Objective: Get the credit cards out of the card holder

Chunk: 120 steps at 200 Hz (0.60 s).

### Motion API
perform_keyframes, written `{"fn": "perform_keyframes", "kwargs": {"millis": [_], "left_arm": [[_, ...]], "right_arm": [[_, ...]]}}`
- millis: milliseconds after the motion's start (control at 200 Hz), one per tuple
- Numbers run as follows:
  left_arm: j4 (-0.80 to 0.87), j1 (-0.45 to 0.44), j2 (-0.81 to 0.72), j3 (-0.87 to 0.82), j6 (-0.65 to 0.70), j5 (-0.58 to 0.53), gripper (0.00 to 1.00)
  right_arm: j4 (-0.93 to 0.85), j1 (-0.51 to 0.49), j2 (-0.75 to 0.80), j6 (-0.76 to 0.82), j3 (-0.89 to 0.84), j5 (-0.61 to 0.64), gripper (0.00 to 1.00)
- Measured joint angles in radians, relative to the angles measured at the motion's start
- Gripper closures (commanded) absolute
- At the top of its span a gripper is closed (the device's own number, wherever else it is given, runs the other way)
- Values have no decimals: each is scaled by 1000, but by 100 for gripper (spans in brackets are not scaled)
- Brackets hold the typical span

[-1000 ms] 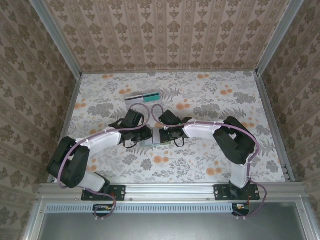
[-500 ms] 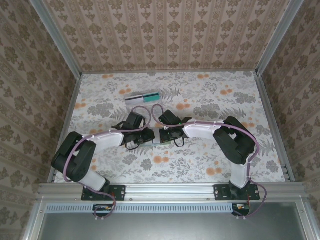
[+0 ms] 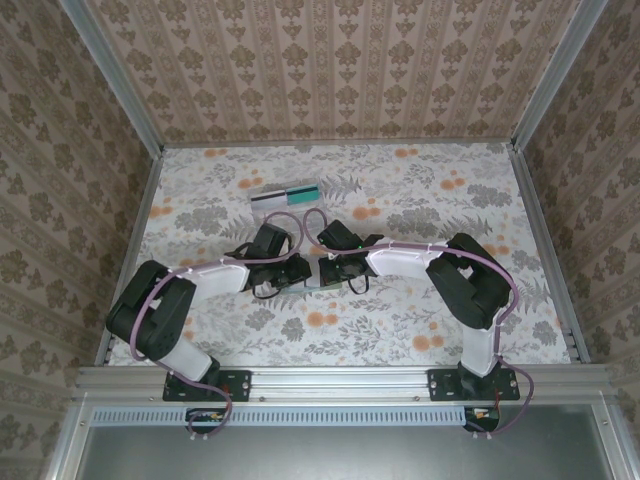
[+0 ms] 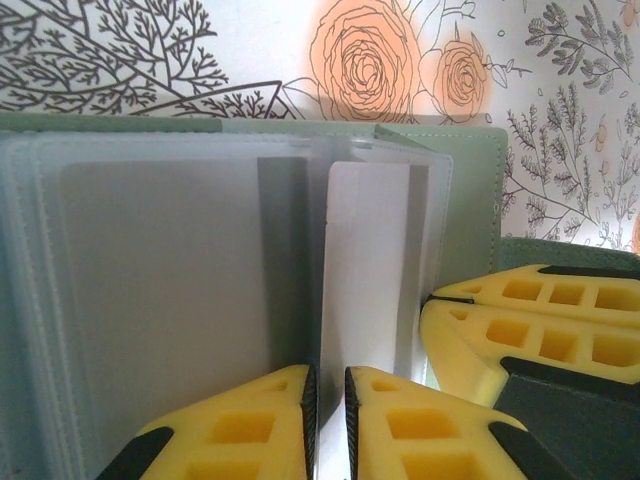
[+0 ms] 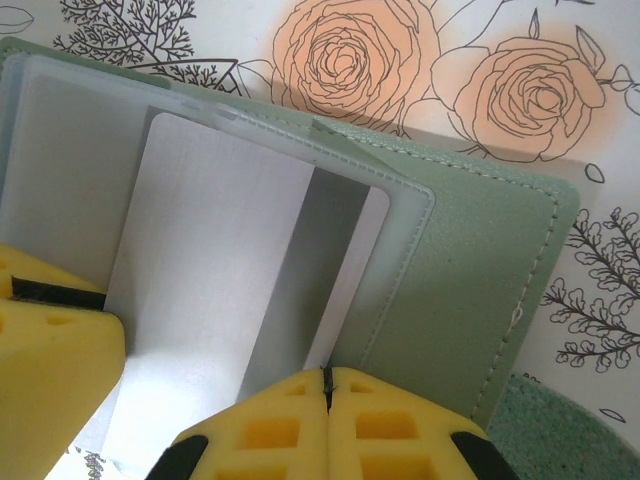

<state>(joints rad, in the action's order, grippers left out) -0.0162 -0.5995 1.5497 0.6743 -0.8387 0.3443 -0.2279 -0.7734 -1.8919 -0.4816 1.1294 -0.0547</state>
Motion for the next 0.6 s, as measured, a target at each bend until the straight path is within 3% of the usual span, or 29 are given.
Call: {"fn": "perform_keyframes", "kwargs": {"millis": [255, 430, 600], "left_arm": [[1, 0, 9, 0, 0, 0, 83], [1, 0, 9, 0, -7, 1, 97], [3, 6, 9, 0, -6, 1, 99]], "right_arm": [[0, 0, 0, 0, 0, 0, 94], [0, 0, 0, 0, 0, 0, 94], [1, 1, 0, 0, -1, 0, 94]]}}
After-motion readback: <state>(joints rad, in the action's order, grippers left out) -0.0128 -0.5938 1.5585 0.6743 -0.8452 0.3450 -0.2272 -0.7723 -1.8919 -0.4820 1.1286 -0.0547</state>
